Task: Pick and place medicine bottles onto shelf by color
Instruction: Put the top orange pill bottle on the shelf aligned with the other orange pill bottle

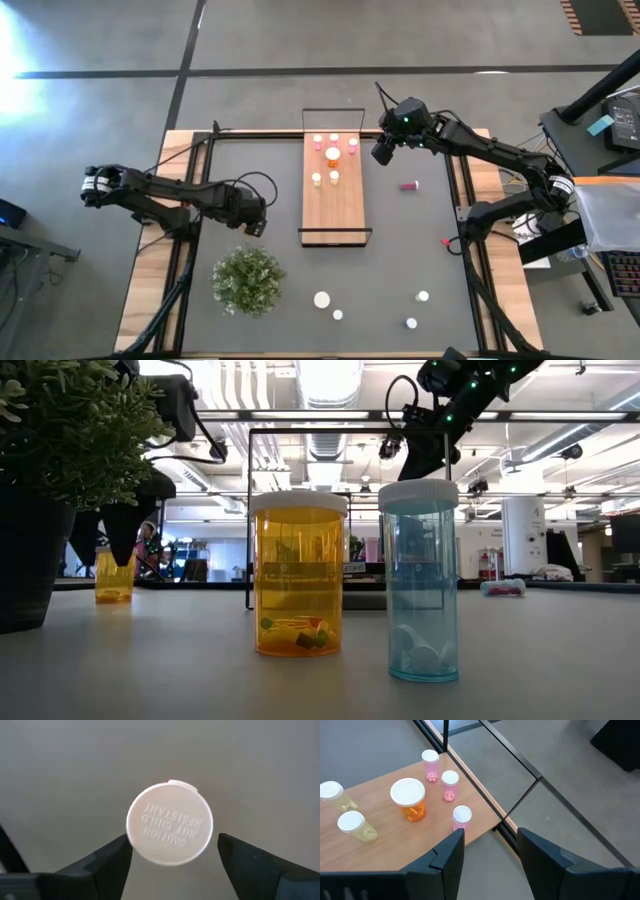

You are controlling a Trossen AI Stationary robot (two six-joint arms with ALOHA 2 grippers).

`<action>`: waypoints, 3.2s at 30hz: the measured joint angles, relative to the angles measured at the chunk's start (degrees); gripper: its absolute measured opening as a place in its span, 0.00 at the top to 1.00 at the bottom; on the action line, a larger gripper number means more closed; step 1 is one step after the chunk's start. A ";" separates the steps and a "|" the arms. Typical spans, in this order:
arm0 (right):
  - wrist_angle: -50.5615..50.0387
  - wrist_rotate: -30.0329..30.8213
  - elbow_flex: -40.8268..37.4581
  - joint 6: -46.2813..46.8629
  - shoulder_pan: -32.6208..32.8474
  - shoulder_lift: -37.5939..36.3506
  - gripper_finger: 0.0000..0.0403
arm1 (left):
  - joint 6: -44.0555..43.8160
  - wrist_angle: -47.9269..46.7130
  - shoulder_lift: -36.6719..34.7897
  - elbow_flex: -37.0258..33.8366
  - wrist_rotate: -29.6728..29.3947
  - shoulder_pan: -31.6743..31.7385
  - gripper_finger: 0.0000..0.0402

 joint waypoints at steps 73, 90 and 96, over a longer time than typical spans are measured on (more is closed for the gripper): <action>0.01 0.00 0.00 -0.01 -0.01 0.00 0.58 | 6.44 14.52 5.29 -1.23 -18.44 -0.02 0.47; 0.00 0.00 0.00 -0.01 -0.01 0.00 0.58 | 6.82 16.80 8.49 -1.23 -21.42 0.00 0.48; 0.01 0.00 0.00 0.00 -0.02 0.00 0.58 | 6.82 17.13 8.49 -1.23 -21.40 0.00 0.56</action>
